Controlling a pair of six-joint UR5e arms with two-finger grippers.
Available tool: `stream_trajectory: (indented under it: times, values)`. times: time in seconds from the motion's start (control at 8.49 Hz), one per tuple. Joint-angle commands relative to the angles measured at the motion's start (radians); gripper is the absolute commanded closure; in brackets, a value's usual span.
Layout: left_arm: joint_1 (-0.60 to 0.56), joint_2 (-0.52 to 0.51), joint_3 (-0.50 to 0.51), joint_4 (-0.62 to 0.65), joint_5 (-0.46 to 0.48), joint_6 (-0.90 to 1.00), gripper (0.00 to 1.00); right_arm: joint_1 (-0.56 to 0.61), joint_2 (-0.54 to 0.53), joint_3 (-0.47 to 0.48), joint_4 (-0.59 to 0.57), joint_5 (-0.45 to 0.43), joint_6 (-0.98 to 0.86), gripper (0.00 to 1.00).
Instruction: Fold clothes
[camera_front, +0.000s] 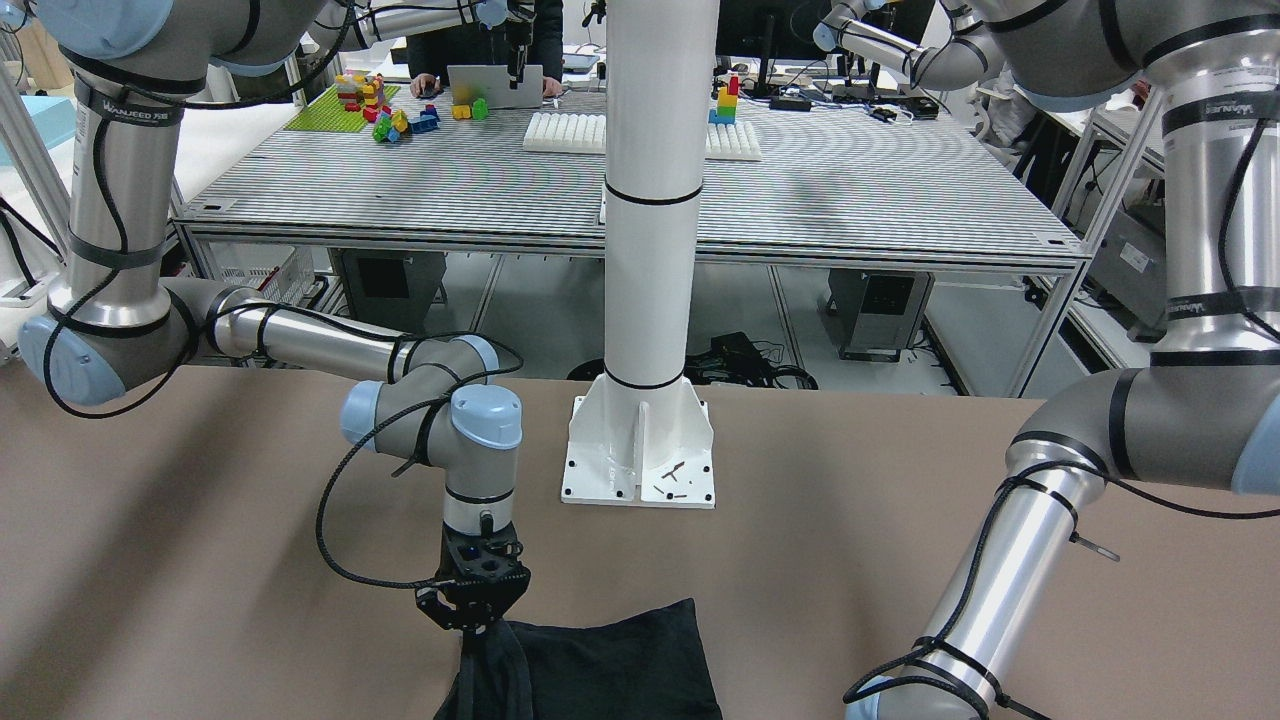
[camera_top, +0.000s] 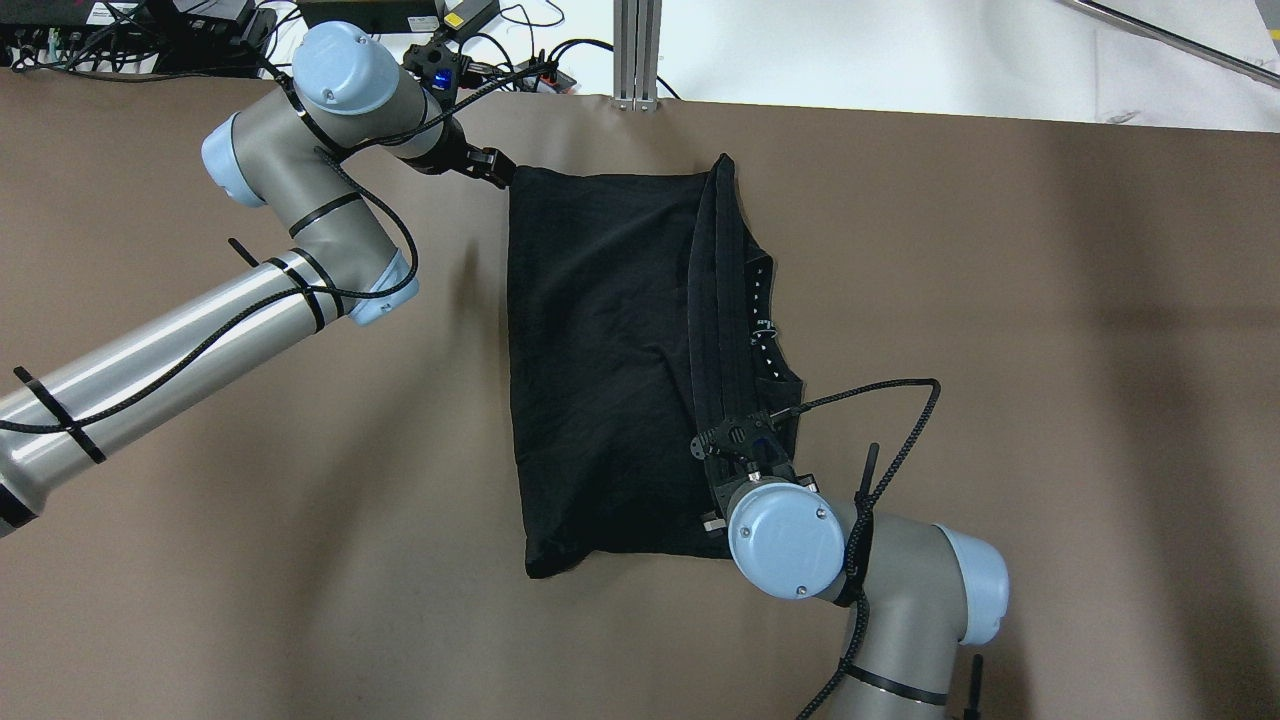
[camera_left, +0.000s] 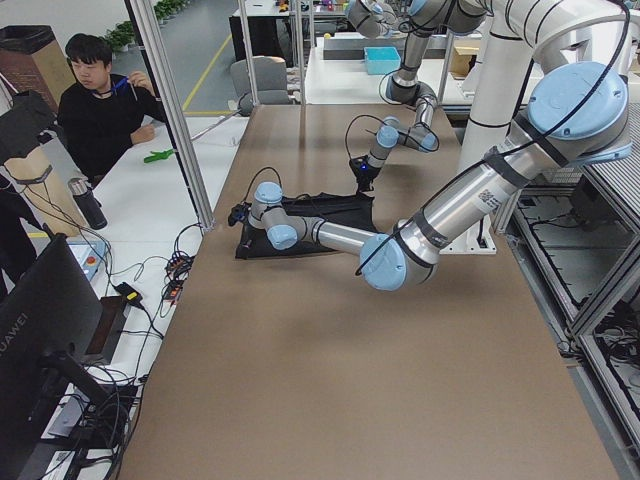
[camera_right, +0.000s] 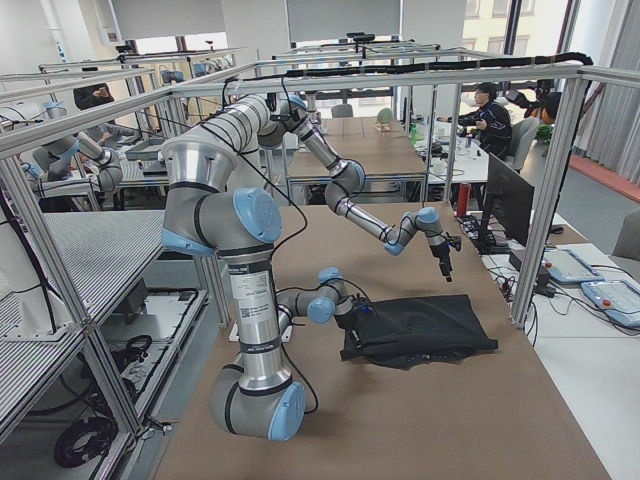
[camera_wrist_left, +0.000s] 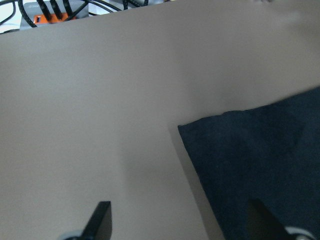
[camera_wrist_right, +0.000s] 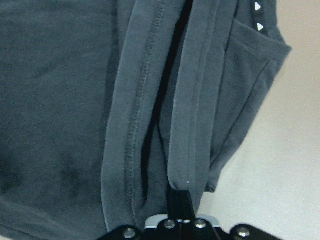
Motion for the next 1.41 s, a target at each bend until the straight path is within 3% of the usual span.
stream_trajectory:
  times: [0.0,0.12,0.24,0.35,0.47,0.82,1.18,1.3]
  values:
    - [0.000,0.000,0.000,0.000,0.000,0.000,0.05,-0.004,-0.136,0.076,0.012,0.000,0.012,1.00]
    - [0.000,0.000,0.000,0.000,0.000,0.000,0.05,-0.004,-0.135,0.070,0.021,0.000,0.013,0.93]
    - [0.000,0.000,0.000,0.000,0.000,0.000,0.05,-0.005,-0.126,0.071,0.022,0.000,0.024,0.51]
    - [0.000,0.000,0.000,0.000,0.000,0.000,0.05,0.004,-0.121,0.071,0.022,0.000,0.058,0.22]
    - [0.002,0.000,0.000,0.000,0.000,0.000,0.05,0.030,-0.100,0.069,0.020,0.001,0.065,0.14]
    - [0.002,0.000,0.000,0.000,0.000,-0.002,0.05,0.039,-0.028,0.066,0.011,0.008,0.067,0.12]
    - [0.002,0.000,0.000,0.000,-0.002,-0.002,0.05,-0.042,-0.011,0.040,0.008,0.006,0.052,0.22]
    - [0.002,0.002,0.000,0.000,-0.002,-0.002,0.05,-0.065,-0.014,0.040,0.008,0.006,0.033,0.32]
